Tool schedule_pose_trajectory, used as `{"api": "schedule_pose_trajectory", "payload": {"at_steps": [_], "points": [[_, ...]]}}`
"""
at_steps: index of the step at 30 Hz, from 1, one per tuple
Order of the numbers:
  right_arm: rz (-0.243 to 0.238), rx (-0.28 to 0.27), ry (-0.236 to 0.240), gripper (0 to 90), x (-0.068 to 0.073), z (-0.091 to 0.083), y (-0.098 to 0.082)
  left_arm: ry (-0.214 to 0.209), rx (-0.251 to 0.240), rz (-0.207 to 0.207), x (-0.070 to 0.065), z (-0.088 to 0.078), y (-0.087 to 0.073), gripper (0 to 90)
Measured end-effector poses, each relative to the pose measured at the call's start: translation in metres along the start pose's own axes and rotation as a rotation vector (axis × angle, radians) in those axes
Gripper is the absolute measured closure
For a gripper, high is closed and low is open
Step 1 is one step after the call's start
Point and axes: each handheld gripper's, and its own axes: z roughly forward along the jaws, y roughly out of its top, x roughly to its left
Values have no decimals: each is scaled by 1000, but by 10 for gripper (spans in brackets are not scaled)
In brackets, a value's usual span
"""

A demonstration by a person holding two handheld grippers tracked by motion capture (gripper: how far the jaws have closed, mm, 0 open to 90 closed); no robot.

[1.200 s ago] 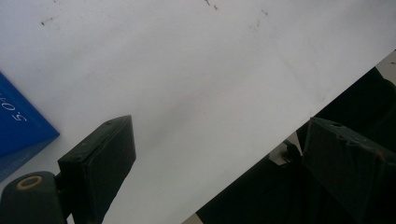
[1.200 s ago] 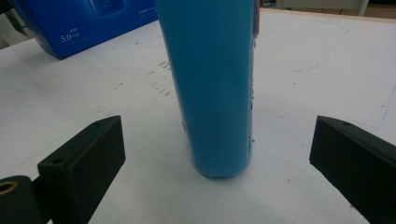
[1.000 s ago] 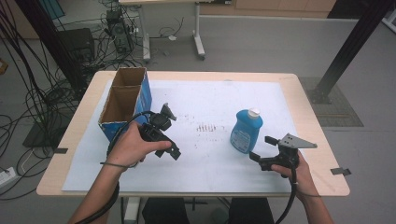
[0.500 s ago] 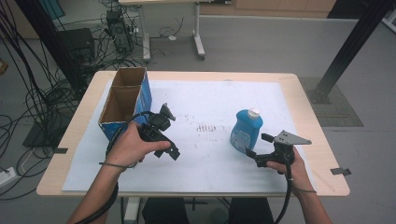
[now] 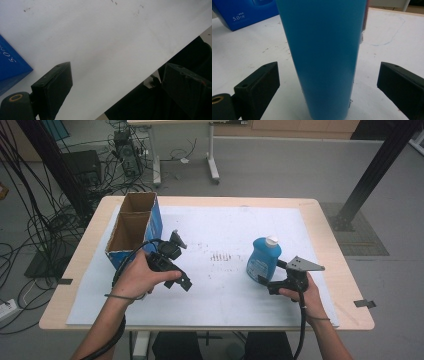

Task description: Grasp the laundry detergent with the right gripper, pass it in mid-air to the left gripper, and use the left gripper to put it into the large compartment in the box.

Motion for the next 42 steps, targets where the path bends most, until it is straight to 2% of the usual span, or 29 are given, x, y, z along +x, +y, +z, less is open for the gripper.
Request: {"api": "schedule_pose_trajectory", "payload": {"at_steps": [21, 35, 42], "points": [[-16, 15, 18, 40, 4, 23, 2, 0, -1, -8, 5, 0, -3, 99], [-10, 10, 20, 41, 5, 23, 2, 1, 1, -9, 4, 0, -3, 99], [-8, 7, 19, 43, 6, 23, 2, 1, 3, 6, 1, 1, -1, 98]]}}
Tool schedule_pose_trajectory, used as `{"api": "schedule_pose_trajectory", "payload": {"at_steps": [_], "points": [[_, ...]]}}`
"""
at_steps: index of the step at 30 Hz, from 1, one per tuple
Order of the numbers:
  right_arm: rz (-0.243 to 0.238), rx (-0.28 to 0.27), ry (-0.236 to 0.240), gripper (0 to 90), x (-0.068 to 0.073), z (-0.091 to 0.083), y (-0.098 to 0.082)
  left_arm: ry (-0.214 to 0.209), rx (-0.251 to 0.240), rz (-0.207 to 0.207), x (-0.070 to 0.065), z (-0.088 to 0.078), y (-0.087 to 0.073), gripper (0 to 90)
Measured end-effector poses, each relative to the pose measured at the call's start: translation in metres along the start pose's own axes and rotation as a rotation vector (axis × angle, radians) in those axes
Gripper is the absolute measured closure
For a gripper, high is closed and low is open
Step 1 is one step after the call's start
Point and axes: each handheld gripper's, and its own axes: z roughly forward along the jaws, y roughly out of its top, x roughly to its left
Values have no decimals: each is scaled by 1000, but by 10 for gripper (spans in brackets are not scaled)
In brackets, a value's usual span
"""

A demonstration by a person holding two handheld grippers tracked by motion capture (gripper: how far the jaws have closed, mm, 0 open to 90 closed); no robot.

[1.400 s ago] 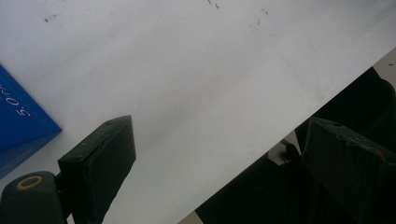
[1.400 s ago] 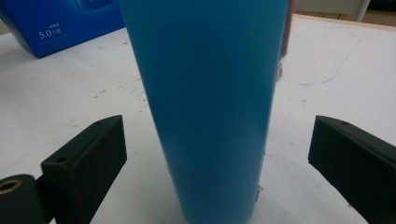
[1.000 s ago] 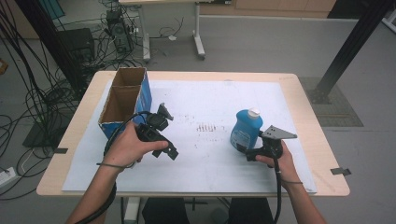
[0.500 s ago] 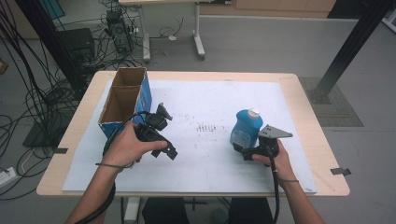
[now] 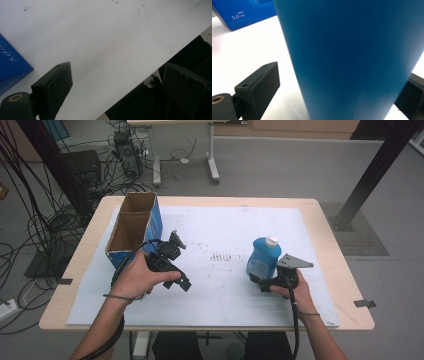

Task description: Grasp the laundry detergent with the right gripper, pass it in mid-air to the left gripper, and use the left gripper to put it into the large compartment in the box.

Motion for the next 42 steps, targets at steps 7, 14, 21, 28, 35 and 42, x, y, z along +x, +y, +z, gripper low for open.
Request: {"api": "schedule_pose_trajectory", "payload": {"at_steps": [7, 14, 21, 28, 35, 42], "points": [[3, -2, -1, 43, 0, -1, 0, 0, 3, -3, 0, 2, 0, 98], [3, -4, 0, 42, 0, -1, 0, 3, 10, -4, -1, 3, 1, 98], [4, -7, -1, 43, 0, -1, 0, 3, 7, -2, -1, 2, 2, 98], [6, -8, -3, 43, -1, -2, 0, 5, 9, -9, -1, 4, 3, 100], [9, -11, -1, 43, -1, -1, 0, 7, 5, -9, 0, 3, 3, 105], [7, -10, -2, 43, -1, -1, 0, 11, -4, -13, 1, 1, 3, 108]]}}
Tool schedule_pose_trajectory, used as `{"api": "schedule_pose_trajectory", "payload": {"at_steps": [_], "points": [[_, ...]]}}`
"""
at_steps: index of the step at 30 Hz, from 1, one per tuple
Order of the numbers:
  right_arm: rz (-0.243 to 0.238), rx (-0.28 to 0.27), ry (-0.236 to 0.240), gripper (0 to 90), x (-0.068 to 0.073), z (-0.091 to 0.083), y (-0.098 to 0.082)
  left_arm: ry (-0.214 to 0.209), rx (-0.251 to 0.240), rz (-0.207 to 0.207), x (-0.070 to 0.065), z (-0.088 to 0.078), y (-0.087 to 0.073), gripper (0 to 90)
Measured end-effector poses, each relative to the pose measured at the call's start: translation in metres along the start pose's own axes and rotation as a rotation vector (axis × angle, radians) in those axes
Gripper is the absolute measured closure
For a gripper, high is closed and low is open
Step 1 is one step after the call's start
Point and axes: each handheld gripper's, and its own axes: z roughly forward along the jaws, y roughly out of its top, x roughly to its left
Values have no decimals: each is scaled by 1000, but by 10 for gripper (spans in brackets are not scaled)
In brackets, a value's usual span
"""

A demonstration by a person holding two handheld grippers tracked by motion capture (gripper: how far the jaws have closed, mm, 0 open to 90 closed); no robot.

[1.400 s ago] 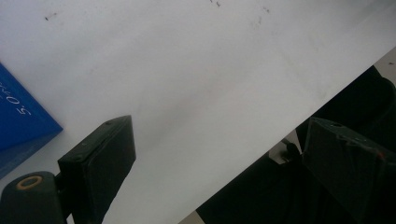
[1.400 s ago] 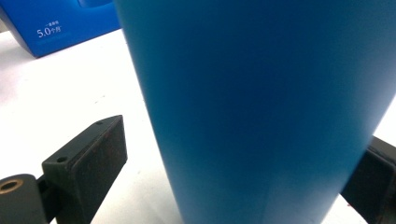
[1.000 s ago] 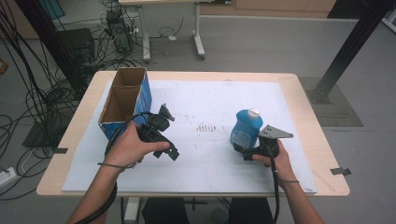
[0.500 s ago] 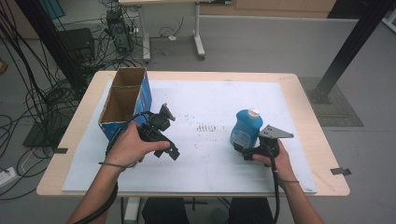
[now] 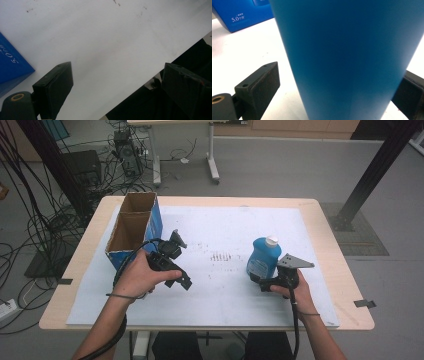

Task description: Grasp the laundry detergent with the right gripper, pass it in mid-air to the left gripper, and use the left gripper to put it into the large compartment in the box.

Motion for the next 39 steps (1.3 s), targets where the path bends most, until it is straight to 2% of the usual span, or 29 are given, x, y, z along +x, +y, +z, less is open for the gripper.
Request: {"api": "schedule_pose_trajectory", "payload": {"at_steps": [32, 39], "points": [[-4, 0, -4, 45, 0, 1, 1, -4, 8, 6, -1, 0, 1, 107], [-11, -2, -4, 70, 0, 2, 1, -6, 7, 8, -1, 0, 1, 107]]}}
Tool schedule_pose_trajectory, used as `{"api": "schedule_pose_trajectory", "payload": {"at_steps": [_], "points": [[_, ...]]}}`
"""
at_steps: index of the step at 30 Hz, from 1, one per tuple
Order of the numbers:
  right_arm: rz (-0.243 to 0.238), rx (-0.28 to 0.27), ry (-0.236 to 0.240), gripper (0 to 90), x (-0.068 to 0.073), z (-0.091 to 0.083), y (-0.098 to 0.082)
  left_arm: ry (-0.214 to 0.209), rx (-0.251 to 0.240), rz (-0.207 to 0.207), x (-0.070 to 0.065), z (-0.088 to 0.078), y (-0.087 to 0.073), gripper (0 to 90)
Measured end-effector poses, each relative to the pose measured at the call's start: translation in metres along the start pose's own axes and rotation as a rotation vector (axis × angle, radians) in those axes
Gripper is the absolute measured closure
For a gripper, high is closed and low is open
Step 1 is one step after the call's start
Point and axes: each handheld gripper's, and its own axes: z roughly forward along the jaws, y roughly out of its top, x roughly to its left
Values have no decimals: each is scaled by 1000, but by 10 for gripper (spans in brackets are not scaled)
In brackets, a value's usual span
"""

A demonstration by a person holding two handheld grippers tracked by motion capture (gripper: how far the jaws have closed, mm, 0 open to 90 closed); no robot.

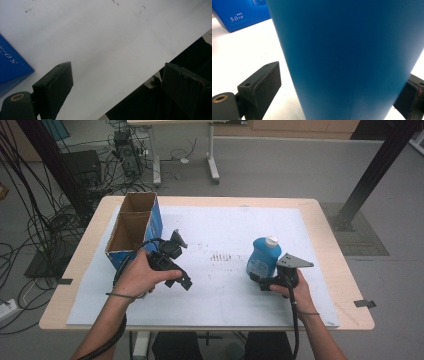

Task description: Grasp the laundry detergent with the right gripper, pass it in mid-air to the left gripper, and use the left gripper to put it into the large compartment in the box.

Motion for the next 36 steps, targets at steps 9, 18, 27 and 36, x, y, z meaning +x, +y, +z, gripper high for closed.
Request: {"api": "schedule_pose_trajectory", "payload": {"at_steps": [9, 18, 27, 36], "points": [[-7, -1, 3, 106, 0, 1, 0, -1, 4, -5, 2, 2, -1, 107], [-10, -15, -2, 183, 1, 2, 0, -2, 0, -2, 2, 1, -1, 107], [-19, -27, -6, 282, 0, 1, 0, -4, -1, -1, 1, 1, 0, 107], [-18, -28, -12, 324, -1, 1, 0, -6, 0, -1, 0, 2, -1, 107]]}}
